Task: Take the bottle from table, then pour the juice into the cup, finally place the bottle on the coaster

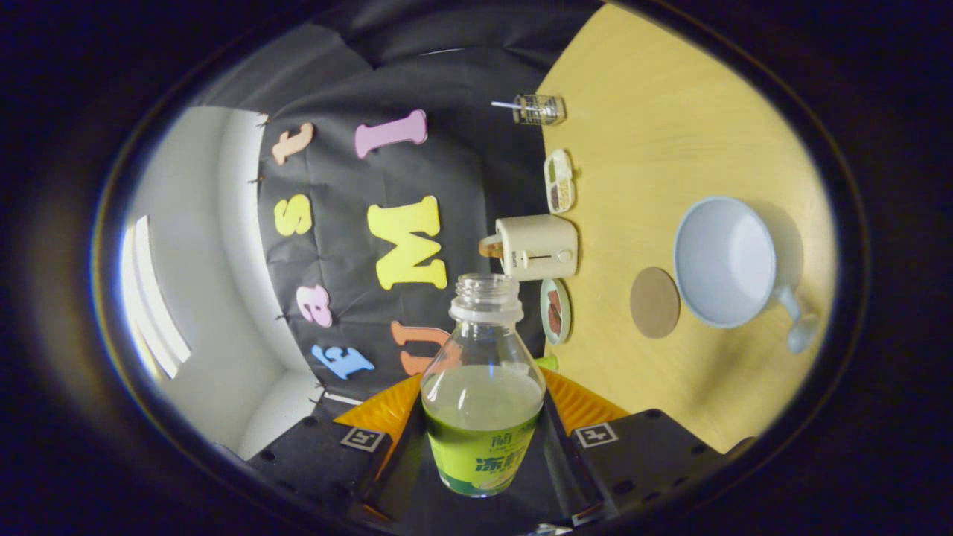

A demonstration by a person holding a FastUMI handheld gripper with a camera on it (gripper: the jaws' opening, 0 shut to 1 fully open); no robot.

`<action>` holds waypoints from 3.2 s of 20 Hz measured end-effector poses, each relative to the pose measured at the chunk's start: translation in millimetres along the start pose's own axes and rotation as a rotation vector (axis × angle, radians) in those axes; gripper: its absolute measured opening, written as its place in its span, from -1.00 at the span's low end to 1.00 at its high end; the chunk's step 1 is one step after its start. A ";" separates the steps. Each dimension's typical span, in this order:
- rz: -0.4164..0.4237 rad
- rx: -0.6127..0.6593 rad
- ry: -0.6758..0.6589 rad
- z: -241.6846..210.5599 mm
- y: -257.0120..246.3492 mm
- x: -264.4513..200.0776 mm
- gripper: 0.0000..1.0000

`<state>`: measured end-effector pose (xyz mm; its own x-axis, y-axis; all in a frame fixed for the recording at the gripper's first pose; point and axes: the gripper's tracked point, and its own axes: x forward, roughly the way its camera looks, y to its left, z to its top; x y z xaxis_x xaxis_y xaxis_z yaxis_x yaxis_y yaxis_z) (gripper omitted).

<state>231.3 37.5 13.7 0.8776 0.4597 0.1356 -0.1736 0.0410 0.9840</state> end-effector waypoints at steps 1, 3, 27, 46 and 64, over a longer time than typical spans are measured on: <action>-0.020 -0.087 -0.001 -1.4 1.3 0.0 0.55; -0.076 -0.281 -0.005 0.2 5.0 -3.2 0.55; -0.308 -1.234 -0.146 31.4 18.5 5.9 0.59; -0.470 -1.375 -0.078 70.9 -72.8 103.3 0.64; -0.478 -1.348 -0.078 69.0 -90.5 106.7 0.97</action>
<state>371.6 21.6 -52.8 0.9859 0.1147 -0.1223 -0.1049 0.9910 0.0832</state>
